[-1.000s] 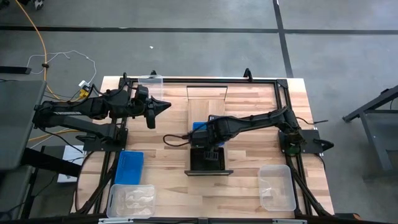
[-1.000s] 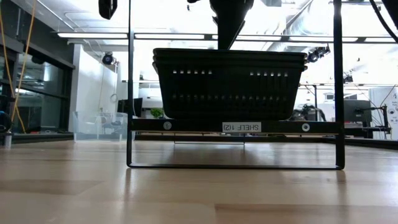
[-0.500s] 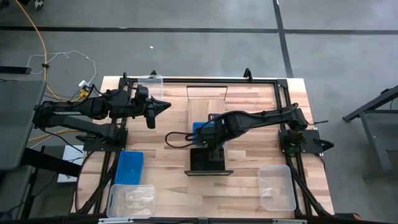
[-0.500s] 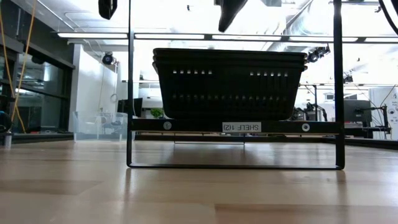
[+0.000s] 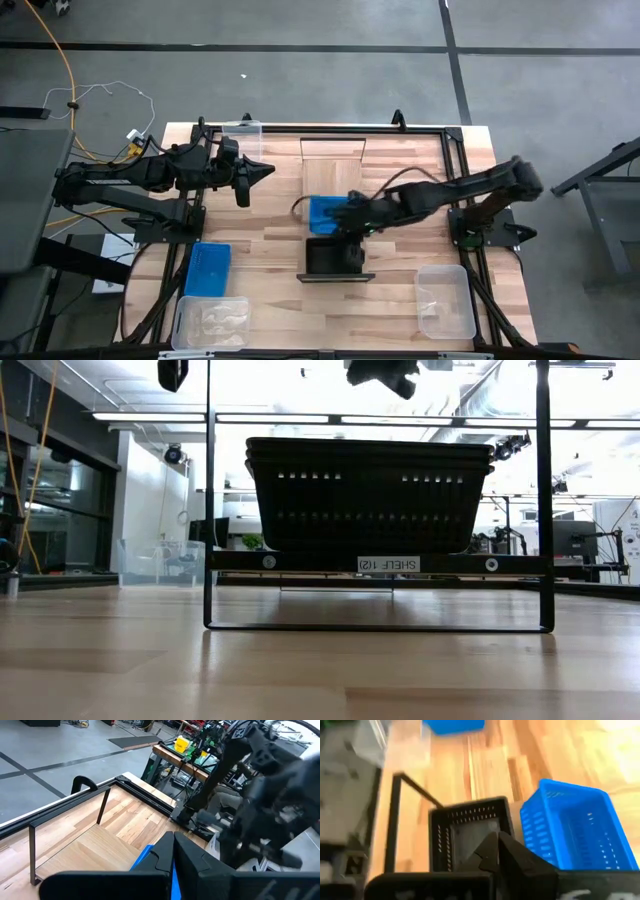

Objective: Stack baskets on shelf by color
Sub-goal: Stack the right blue bin on top of the other blue bin on the shelf

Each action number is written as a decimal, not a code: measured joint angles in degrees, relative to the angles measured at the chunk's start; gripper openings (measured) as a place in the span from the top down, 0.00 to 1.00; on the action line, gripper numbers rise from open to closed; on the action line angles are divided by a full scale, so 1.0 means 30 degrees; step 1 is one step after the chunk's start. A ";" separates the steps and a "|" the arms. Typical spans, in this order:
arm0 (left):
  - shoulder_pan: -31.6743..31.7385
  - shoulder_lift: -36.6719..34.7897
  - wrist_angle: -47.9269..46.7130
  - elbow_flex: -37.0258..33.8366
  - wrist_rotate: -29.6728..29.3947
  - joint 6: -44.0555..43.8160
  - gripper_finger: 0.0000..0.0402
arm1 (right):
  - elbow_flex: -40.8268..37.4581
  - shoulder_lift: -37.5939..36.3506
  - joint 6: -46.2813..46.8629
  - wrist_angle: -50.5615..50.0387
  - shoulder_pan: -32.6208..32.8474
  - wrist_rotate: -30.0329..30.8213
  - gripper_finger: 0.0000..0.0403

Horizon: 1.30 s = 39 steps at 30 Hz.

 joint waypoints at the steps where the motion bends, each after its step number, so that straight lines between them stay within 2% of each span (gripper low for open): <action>1: -0.0003 0.0000 0.0000 -0.0003 0.0000 0.0000 1.00 | -0.0919 -0.0581 0.0427 0.0857 -0.0046 0.0068 1.00; 4: 0.0000 0.0000 0.0007 -0.0007 0.0000 0.0000 1.00 | -0.3010 -0.1458 0.1388 0.2465 -0.0284 0.0094 1.00; 8: -0.0003 0.0000 0.0007 -0.0004 -0.0007 0.0000 1.00 | -0.4138 -0.1564 0.1789 0.4064 -0.0495 -0.0148 1.00; 16: -0.0007 0.0000 0.0066 -0.0007 -0.0062 -0.0067 1.00 | -0.4170 -0.0502 0.1709 0.4402 -0.0562 -0.0161 1.00; 29: -0.0007 0.0000 0.0073 -0.0007 -0.0430 -0.0211 1.00 | -0.4170 0.0150 0.2762 0.3282 -0.0548 0.2478 1.00; 39: -0.0007 0.0000 0.0073 -0.0007 -0.0583 -0.0160 1.00 | -0.4170 0.0150 0.2810 0.2651 -0.0548 0.2046 1.00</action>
